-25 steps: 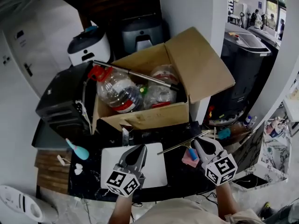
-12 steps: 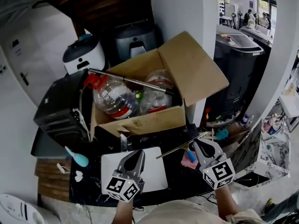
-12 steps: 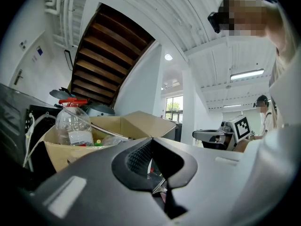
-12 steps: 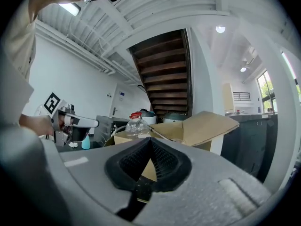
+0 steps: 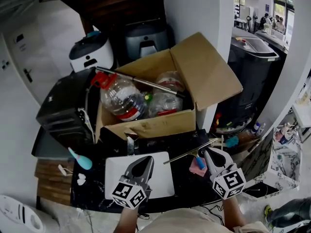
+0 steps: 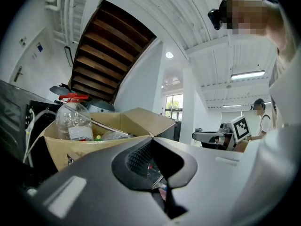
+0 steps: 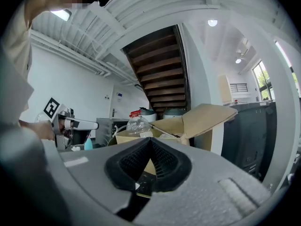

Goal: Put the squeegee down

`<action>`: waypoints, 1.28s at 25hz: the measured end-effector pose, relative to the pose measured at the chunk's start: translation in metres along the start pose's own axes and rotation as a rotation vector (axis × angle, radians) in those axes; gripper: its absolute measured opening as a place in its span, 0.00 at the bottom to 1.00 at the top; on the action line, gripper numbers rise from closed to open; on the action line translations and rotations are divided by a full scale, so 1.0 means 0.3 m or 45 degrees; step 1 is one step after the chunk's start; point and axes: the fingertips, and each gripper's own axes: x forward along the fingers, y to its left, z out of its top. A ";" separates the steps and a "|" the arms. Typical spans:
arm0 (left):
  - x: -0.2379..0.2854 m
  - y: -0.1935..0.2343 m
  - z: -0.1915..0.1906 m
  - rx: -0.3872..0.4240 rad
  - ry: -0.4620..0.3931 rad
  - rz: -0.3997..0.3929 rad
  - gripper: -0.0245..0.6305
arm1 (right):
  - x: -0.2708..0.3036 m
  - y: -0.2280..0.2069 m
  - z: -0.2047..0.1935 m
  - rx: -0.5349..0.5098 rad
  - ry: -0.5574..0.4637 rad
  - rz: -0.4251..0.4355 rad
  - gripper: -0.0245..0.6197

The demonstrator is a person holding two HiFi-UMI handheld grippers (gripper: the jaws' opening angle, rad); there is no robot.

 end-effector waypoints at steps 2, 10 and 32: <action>-0.005 0.004 -0.002 -0.007 0.012 0.011 0.06 | 0.009 0.012 -0.008 0.006 0.005 0.011 0.04; -0.017 0.031 -0.045 -0.029 0.030 0.034 0.06 | 0.030 0.016 -0.042 0.043 0.030 0.030 0.04; 0.018 -0.048 -0.075 -0.045 0.055 -0.041 0.06 | -0.060 -0.015 -0.033 0.051 -0.002 -0.012 0.04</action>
